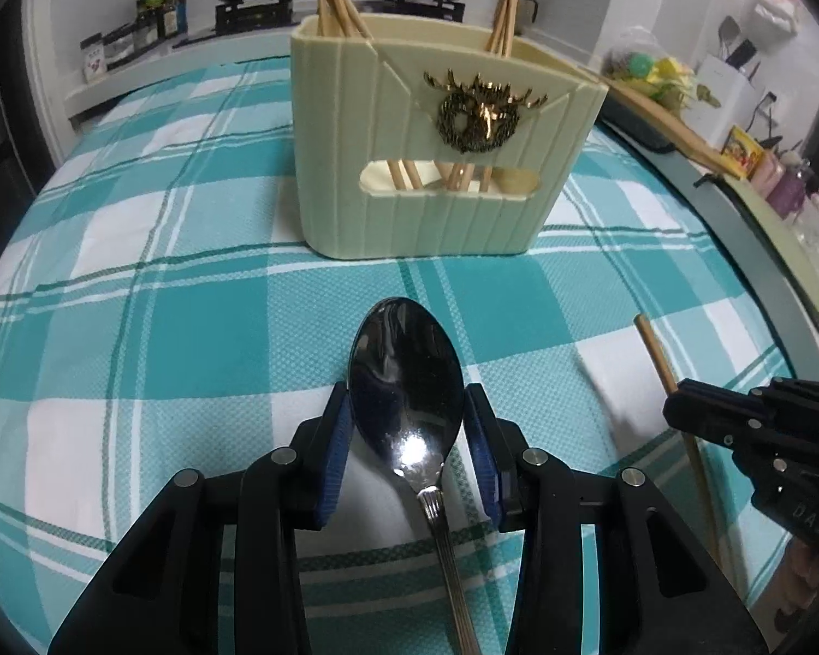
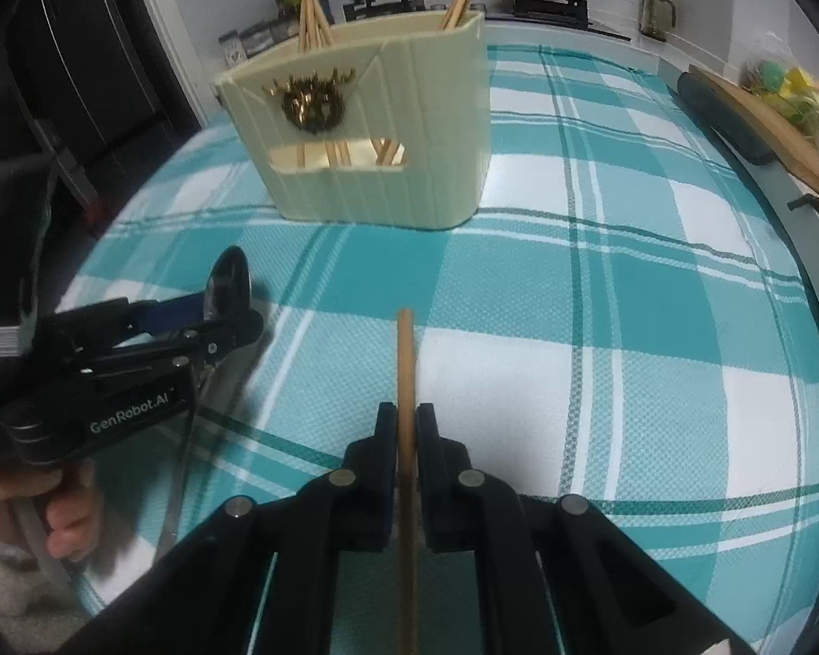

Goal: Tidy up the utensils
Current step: 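Grasp the steel spoon handle with the left tool while the right tool lifts the chopstick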

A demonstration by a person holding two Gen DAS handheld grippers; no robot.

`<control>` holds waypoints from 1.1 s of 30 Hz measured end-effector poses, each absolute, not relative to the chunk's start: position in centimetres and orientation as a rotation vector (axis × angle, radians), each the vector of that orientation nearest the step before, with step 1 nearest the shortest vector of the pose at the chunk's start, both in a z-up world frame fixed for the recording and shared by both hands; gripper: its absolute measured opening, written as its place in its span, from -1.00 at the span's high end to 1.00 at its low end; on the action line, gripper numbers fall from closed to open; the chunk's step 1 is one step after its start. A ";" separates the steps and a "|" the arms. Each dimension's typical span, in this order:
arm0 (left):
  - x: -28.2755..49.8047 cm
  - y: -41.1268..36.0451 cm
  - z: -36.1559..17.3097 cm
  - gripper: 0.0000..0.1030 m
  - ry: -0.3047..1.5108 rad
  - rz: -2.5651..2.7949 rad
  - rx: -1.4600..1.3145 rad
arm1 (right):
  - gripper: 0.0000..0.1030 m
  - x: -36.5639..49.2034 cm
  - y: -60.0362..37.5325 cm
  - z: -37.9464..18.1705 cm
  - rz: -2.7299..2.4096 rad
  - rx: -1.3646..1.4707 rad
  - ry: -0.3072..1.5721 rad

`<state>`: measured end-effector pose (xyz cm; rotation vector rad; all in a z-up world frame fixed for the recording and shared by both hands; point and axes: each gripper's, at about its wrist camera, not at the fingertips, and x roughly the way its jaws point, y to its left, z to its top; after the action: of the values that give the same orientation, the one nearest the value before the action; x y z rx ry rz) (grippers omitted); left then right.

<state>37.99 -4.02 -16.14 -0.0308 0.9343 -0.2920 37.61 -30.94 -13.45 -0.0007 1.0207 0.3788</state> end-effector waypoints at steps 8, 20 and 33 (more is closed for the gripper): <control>33.9 -1.8 -10.5 0.22 0.766 -0.337 -0.100 | 0.86 33.8 -32.7 -7.7 0.386 0.089 0.866; 29.5 0.3 -6.7 0.22 0.647 -0.335 -0.143 | 0.86 29.3 -32.7 -3.6 0.371 0.060 0.723; 28.4 0.0 -5.6 0.98 0.623 -0.312 -0.106 | 0.86 27.8 -33.3 -2.2 0.350 0.056 0.666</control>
<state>28.43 -0.01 -5.63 -0.1058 0.6227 -0.3124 27.81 -33.31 -2.17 0.0555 0.6657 0.3505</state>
